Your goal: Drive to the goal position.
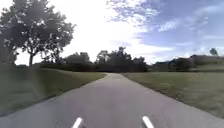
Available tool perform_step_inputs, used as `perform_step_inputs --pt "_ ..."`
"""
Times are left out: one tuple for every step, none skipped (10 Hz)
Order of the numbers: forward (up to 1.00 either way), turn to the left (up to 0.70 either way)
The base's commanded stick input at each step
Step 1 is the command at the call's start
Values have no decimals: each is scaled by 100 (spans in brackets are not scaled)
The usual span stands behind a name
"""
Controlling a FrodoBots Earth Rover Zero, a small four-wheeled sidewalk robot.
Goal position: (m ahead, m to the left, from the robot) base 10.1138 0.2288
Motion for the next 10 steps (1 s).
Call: perform_step_inputs --pt "69 3" --pt "69 3" --pt "69 3" --pt "69 3" --pt "69 3" --pt "69 34" --pt "69 34" --pt "69 34" --pt "69 34" --pt "69 27"
